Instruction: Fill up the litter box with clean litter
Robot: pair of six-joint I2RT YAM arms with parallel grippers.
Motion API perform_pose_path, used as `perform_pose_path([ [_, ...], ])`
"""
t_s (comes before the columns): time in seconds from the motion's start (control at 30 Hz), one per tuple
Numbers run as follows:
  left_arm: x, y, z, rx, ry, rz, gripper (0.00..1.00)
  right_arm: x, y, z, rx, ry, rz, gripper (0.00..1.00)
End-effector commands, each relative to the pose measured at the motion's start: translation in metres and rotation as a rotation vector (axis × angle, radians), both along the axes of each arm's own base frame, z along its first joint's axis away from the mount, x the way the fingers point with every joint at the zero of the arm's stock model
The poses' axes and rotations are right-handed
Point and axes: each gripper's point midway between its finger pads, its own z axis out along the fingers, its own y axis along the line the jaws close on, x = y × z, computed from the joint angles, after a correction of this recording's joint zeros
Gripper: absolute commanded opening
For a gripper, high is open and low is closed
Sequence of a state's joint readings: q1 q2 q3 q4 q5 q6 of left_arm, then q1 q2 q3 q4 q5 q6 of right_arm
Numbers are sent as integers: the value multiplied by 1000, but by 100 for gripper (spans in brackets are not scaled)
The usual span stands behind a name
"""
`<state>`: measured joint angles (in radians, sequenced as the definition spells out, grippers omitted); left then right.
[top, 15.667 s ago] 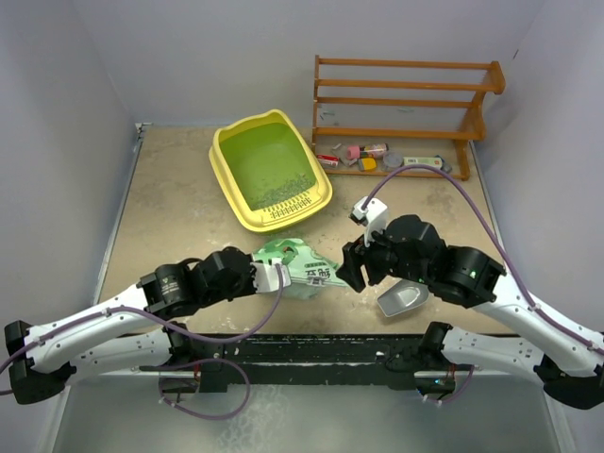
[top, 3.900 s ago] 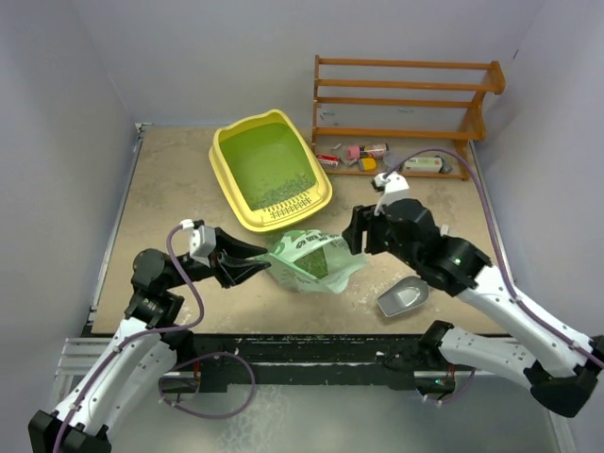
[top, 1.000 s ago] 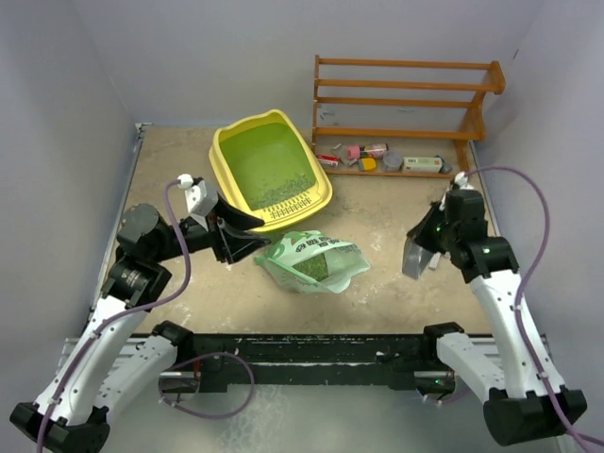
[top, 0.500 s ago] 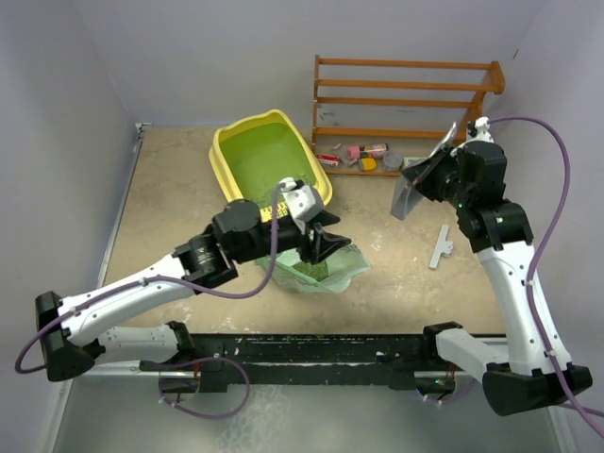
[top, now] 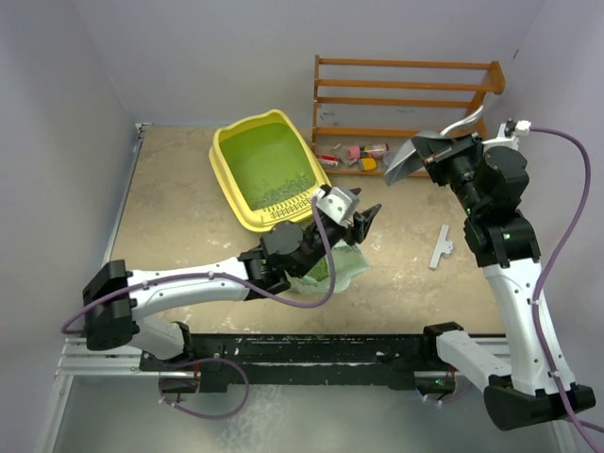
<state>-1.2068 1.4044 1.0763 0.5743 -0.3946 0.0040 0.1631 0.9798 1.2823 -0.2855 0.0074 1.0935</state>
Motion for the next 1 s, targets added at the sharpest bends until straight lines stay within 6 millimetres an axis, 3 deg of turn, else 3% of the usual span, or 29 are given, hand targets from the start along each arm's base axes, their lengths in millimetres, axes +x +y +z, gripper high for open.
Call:
perform_pose_path([
  [0.0,2,-1,55,-151,-165,111,56,-4,3,48,128,-147,4,0],
  [0.1,-2,-12,54,-148,-214,100,57,-4,6,48,127,-143,23,0],
  [0.3,-2,-16,53,-142,-273,130,57,-12,14,45,119,-135,74,0],
  [0.63,1,-28,49,-159,-292,126,55,-31,26,39,131,-150,164,0],
  [0.77,3,-37,44,-166,-280,120,54,-37,29,45,137,-166,188,0],
  [0.97,5,-40,39,-177,-278,133,44,-47,28,54,133,-183,196,0],
])
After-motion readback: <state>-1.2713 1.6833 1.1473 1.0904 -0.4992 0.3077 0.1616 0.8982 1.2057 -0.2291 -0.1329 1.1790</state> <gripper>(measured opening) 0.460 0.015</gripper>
